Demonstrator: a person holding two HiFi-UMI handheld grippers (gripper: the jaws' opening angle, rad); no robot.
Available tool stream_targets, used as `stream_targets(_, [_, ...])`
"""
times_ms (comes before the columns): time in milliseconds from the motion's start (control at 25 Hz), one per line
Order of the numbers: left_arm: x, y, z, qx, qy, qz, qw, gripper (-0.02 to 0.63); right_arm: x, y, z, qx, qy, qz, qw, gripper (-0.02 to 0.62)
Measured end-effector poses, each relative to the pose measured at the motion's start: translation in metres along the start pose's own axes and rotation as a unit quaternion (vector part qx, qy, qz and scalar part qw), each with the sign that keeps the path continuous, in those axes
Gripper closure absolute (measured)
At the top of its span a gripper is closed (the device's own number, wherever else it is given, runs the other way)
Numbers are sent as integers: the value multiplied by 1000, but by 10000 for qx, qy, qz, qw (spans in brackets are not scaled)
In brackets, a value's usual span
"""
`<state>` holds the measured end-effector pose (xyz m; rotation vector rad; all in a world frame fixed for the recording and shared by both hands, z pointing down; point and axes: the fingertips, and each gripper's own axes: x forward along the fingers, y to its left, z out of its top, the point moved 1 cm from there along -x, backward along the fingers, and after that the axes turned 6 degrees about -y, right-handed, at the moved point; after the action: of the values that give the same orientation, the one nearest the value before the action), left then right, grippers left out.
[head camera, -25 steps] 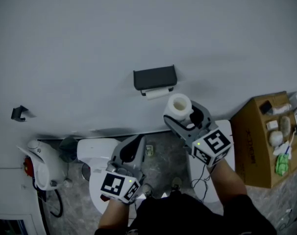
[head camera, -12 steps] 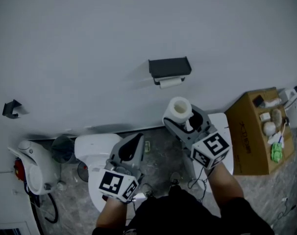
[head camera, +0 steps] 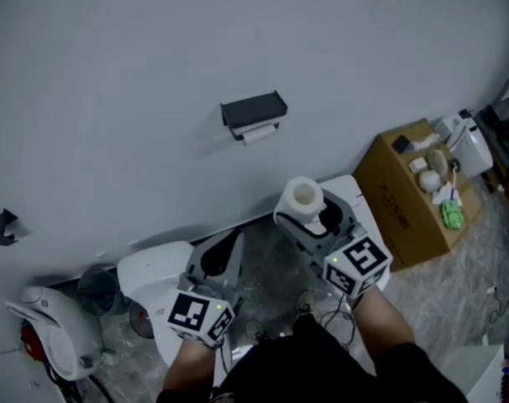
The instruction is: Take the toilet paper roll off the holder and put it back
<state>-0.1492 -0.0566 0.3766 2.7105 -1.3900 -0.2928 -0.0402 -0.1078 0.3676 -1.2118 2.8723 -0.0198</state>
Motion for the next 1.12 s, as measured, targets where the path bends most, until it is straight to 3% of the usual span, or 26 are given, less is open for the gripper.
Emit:
stream_targets(240, [6, -50, 4, -3, -19, -401, 9992, 601, -60, -10, 14, -30, -89, -414, 9991, 291])
stream_targets(480, [15, -110, -2, 68, 33, -440, 9990, 601, -120, -27, 19, 50, -188, -457, 9988, 291])
stream_targets(840, [31, -219, -16, 280, 198, -120, 9993, 601, -213, -66, 20, 292, -295, -84, 9991, 291])
stream_targets(1120, [23, -263, -26, 368, 260, 433, 9980, 601, -244, -75, 17, 384, -400, 492, 9972, 291])
